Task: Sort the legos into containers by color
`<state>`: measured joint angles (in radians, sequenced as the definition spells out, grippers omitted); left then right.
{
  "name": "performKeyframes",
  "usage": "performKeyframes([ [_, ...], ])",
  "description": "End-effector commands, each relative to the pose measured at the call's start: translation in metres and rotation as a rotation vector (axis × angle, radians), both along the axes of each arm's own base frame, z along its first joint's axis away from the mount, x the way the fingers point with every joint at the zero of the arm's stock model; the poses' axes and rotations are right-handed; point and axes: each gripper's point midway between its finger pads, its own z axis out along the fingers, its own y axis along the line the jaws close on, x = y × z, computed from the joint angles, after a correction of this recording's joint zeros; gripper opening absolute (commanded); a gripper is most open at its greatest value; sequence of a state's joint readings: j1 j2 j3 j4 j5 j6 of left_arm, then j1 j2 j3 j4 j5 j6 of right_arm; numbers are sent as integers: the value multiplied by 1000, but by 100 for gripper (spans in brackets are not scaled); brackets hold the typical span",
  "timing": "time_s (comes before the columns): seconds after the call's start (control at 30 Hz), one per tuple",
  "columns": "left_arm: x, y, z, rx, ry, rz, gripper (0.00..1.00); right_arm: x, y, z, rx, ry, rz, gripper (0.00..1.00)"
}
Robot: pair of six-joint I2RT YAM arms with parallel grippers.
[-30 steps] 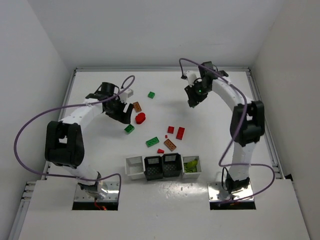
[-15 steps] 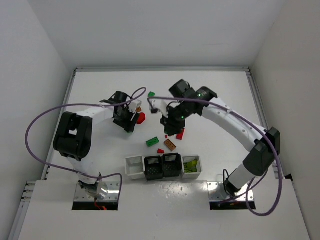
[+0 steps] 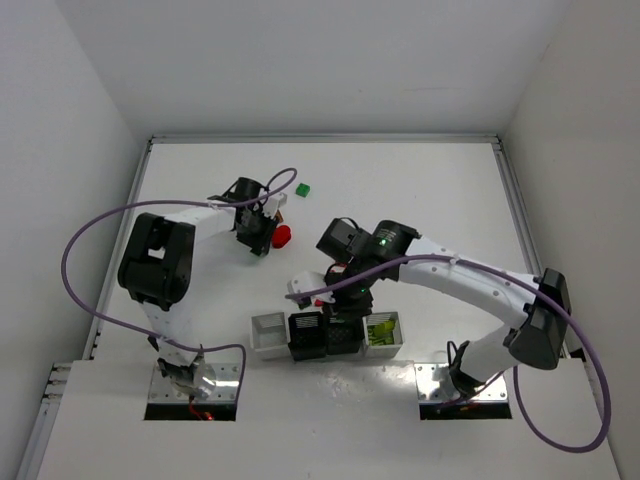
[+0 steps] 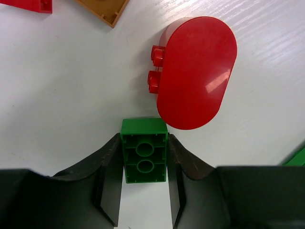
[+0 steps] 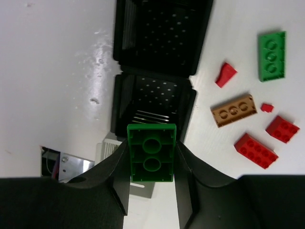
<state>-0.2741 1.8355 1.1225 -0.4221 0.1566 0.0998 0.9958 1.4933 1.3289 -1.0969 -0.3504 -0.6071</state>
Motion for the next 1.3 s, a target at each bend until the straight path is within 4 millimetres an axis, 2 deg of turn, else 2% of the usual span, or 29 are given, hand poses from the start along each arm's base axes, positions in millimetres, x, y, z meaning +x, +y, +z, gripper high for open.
performKeyframes([
  [0.0,-16,-5,-18,-10,76,-6,19,-14,-3,-8,-38,-5,82,10],
  [0.1,-12,-13,5,-59,25,-22,19,-19,-8,-16,-72,-16,108,18],
  [0.2,-9,-11,22,-105,-3,4,19,-17,-9,-29,-108,-40,119,26],
  [0.23,-7,-11,34,-129,-30,5,19,-14,-6,-29,-103,-58,115,35],
  [0.33,-2,-8,56,-176,-74,23,19,-6,2,-33,-102,-99,102,50],
  [0.4,-4,-10,67,-217,-80,22,19,3,7,-37,-110,-124,84,53],
  [0.5,-5,-9,88,-272,-114,25,19,13,20,-31,-77,-160,41,60],
  [0.53,-10,-14,92,-303,-110,5,19,19,23,-28,-66,-165,-4,64],
  [0.57,-9,-12,98,-315,-122,7,19,23,27,-24,-49,-176,-29,64],
  [0.63,-15,-20,114,-363,-143,-37,19,44,41,-3,17,-223,-119,64],
  [0.67,-18,-19,116,-381,-143,-39,19,48,46,18,79,-246,-195,64],
  [0.7,-19,-19,123,-403,-155,-45,19,66,54,41,159,-306,-270,64],
  [0.73,-26,-26,132,-452,-153,-71,19,78,53,57,213,-337,-344,63],
  [0.77,-24,-26,139,-489,-160,-48,19,90,51,88,321,-388,-458,63],
  [0.8,-21,-22,146,-520,-172,-25,19,93,50,102,365,-406,-507,63],
  [0.83,-25,-25,148,-572,-152,-30,19,104,41,111,388,-423,-585,63],
  [0.93,-29,-35,169,-663,-172,-77,22,123,13,118,380,-379,-842,63],
  [0.97,-35,-42,182,-711,-176,-115,23,141,-7,115,375,-348,-979,63],
  [1.03,-45,-52,199,-744,-217,-175,23,161,-34,109,353,-338,-1115,63],
  [1.07,-52,-55,197,-745,-211,-182,23,179,-58,101,318,-328,-1212,63],
  [1.1,-58,-59,207,-759,-240,-217,23,186,-67,99,315,-285,-1275,63],
  [1.17,-79,-73,209,-785,-231,-310,23,202,-90,96,318,-198,-1365,63],
  [1.2,-88,-79,210,-791,-234,-347,25,210,-93,83,291,-143,-1399,63],
  [1.23,-106,-92,214,-784,-249,-434,25,215,-90,84,317,-79,-1404,63],
  [1.27,-118,-99,210,-769,-248,-477,25,224,-103,77,316,-34,-1455,63],
])
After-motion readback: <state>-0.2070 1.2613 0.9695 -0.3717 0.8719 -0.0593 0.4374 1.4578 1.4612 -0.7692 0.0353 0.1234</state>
